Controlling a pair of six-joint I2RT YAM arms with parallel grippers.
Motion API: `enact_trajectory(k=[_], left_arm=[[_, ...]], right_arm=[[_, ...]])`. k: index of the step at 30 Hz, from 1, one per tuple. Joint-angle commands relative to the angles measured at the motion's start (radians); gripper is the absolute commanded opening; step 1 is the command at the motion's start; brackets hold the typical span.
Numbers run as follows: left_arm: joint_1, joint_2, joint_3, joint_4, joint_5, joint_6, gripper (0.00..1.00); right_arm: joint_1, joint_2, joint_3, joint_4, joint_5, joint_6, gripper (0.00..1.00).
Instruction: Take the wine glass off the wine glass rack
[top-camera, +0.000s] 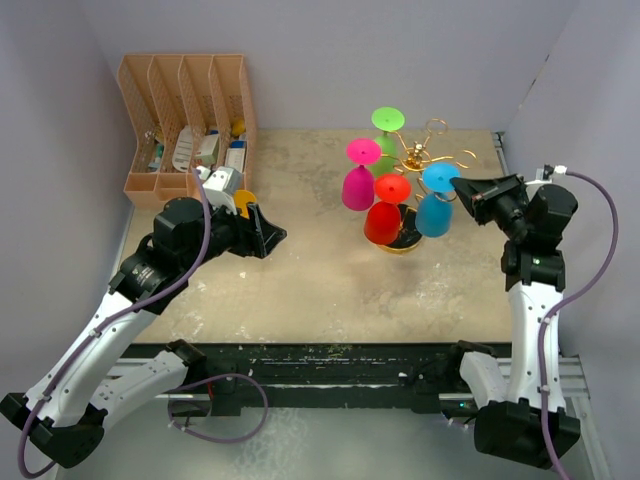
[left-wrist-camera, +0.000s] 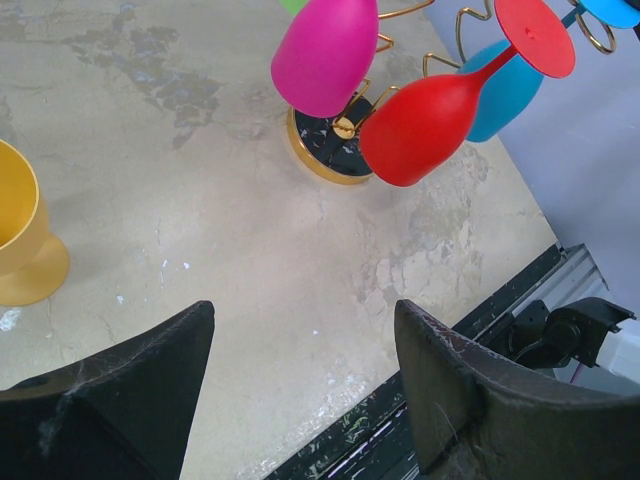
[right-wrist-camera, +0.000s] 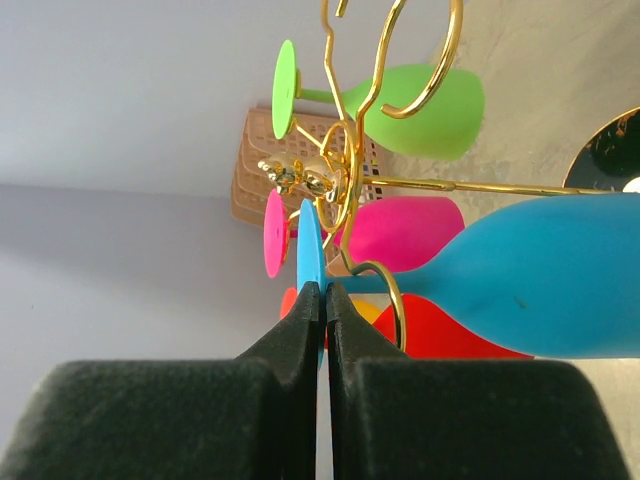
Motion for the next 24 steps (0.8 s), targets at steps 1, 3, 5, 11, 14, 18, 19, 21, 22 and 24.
enact_trajectory(k=[1,3,5,11,14,18,19,21,22,24], left_arm=[[-0.001,-0.008,-0.001,0.041,0.002,-0.015,0.76],[-0.001,-0.007,-0.003,0.042,0.002,-0.017,0.76],[-0.001,-0.007,-0.004,0.043,0.002,-0.018,0.76],[-0.001,-0.005,-0.010,0.052,0.006,-0.025,0.75],[-0.001,-0.005,-0.012,0.053,0.007,-0.027,0.75],[-0.001,-0.007,-0.012,0.048,0.003,-0.026,0.75],[-0.001,-0.007,-0.013,0.047,0.002,-0.025,0.75],[-0.001,-0.008,-0.011,0.047,0.001,-0.024,0.75],[-0.001,-0.007,-0.011,0.047,0.001,-0.025,0.75],[-0.001,-0.001,-0.010,0.050,0.005,-0.025,0.75]], right_arm=[[0.001,0.012,0.047,0.085,-0.017,0.007,0.00],[0.002,0.020,0.048,0.094,-0.027,0.006,0.00],[0.006,0.024,0.047,0.102,-0.031,0.006,0.00],[0.038,0.044,0.045,0.113,-0.041,0.001,0.00],[0.059,0.052,0.037,0.132,-0.040,0.004,0.00],[0.073,0.039,0.031,0.135,-0.036,0.007,0.00],[0.074,0.027,0.032,0.129,-0.029,0.003,0.00],[0.074,0.002,0.042,0.100,-0.007,-0.008,0.00],[0.074,-0.011,0.048,0.079,0.006,-0.015,0.00],[0.074,-0.034,0.055,0.042,0.023,-0.033,0.00]])
